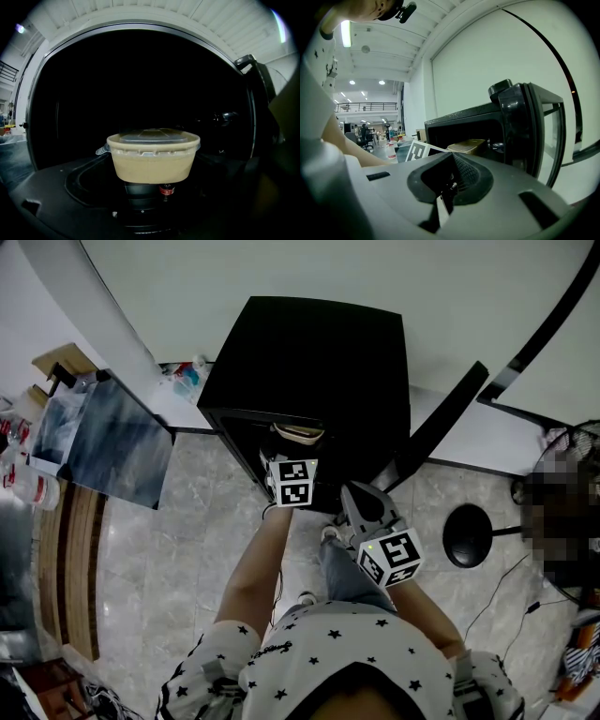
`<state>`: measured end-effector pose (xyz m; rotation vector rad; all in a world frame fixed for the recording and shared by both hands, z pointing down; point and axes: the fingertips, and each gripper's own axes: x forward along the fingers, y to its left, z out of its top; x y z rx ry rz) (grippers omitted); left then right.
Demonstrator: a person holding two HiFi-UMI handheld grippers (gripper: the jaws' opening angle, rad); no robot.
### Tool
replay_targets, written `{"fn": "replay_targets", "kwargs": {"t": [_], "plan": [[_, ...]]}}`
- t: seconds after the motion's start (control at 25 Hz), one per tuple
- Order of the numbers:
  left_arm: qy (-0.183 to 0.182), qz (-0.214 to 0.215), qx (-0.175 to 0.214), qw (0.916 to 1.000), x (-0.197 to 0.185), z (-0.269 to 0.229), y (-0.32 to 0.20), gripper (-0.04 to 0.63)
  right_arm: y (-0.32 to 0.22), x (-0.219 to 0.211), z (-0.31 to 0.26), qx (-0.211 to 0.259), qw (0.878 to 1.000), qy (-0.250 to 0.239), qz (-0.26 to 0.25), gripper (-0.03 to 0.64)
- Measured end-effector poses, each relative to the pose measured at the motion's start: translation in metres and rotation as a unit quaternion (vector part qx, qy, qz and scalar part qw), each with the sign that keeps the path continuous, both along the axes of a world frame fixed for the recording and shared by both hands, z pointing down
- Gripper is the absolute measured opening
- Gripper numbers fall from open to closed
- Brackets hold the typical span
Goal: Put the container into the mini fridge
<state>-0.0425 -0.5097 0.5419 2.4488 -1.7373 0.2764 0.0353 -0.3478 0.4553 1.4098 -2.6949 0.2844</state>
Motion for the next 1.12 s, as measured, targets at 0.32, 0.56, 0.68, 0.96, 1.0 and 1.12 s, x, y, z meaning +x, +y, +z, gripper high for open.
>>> {"fn": "replay_targets", "kwargs": {"t": [0.32, 0.56, 0.68, 0.96, 1.0, 1.12], "plan": [[0.003, 0.002, -0.003, 1.0000, 0.002, -0.001, 0.009, 0.540, 0.008, 0.000, -0.002, 0.000, 1.000, -0.004, 0.001, -0.006], [0.005, -0.004, -0.003, 1.0000, -0.002, -0.004, 0.022, 0.541, 0.021, -0.003, -0.007, 0.003, 1.000, -0.005, 0.001, -0.006], [0.007, -0.001, -0.001, 1.0000, -0.002, -0.009, 0.033, 0.541, 0.030, -0.004, -0.010, 0.005, 1.000, -0.006, 0.003, -0.006], [0.019, 0.007, 0.014, 0.9997, -0.004, -0.025, 0.066, 0.540, 0.054, -0.008, -0.016, 0.013, 1.000, -0.010, 0.006, -0.006], [0.020, 0.008, 0.015, 0.9997, -0.004, -0.027, 0.071, 0.540, 0.057, -0.009, -0.017, 0.014, 1.000, -0.010, 0.006, -0.006], [0.024, 0.008, 0.018, 0.9995, -0.008, -0.034, 0.088, 0.537, 0.068, -0.014, -0.019, 0.016, 1.000, -0.011, 0.006, -0.006]]}}
